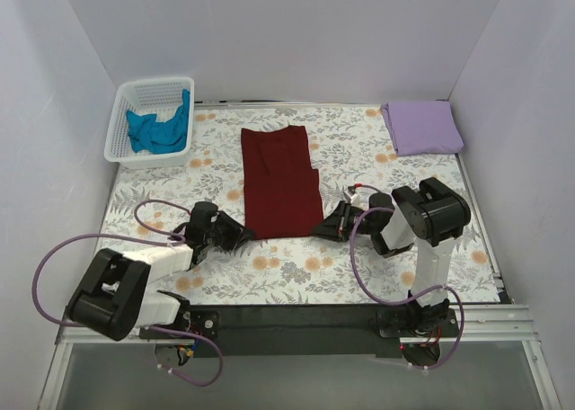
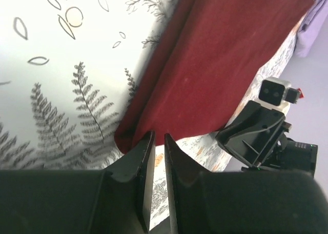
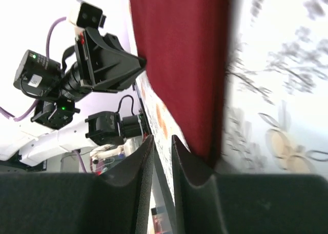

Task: Fold and stack the t-shirts
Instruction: Fold the tshirt

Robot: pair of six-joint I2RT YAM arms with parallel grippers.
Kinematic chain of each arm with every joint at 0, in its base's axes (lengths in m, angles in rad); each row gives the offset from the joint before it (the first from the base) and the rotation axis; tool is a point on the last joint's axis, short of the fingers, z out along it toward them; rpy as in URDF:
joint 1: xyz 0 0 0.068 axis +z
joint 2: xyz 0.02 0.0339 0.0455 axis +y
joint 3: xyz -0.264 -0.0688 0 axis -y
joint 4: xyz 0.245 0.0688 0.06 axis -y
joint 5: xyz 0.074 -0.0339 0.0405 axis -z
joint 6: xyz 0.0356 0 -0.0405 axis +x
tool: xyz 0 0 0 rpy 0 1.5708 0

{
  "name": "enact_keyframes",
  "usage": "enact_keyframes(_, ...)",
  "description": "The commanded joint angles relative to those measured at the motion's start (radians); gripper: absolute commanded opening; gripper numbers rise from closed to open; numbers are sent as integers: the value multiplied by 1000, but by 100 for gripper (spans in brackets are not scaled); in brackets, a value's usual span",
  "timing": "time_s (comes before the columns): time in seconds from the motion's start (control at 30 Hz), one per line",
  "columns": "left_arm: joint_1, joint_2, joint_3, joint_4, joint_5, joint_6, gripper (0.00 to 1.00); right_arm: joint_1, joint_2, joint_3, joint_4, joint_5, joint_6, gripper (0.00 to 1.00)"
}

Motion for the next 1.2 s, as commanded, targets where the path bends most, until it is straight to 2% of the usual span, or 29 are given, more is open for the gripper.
enact_keyframes(0.0, 10, -139, 38, -128, -85, 23, 13, -16, -120, 35, -69, 16, -96, 26)
enact_keyframes(0.1, 16, -173, 135, -165, -122, 77, 14, -16, -194, 138, -253, 36, -178, 26)
enact_keyframes(0.17, 24, -141, 190, -153, -130, 101, 15, -22, -194, 236, -297, 42, -193, 27)
enact_keyframes(0.37, 64, 138, 403, -75, -93, 167, 15, -30, -47, 496, -323, 70, -138, 27)
enact_keyframes(0.53, 97, 378, 566, -78, -91, 207, 15, -48, 120, 635, -348, 108, -106, 27)
enact_keyframes(0.67, 110, 488, 591, -60, -84, 200, 15, -57, 199, 683, -423, 157, -158, 27)
enact_keyframes(0.83, 116, 534, 563, -40, -93, 204, 15, -82, 259, 657, -429, 197, -170, 27)
enact_keyframes(0.97, 119, 511, 539, -50, -105, 212, 15, -99, 248, 634, -431, 191, -187, 27)
enact_keyframes(1.07, 119, 467, 527, -61, -105, 227, 16, -103, 185, 615, -444, 165, -221, 27)
enact_keyframes(1.17, 119, 378, 523, -102, -114, 255, 20, -103, 81, 592, -542, 165, -310, 27)
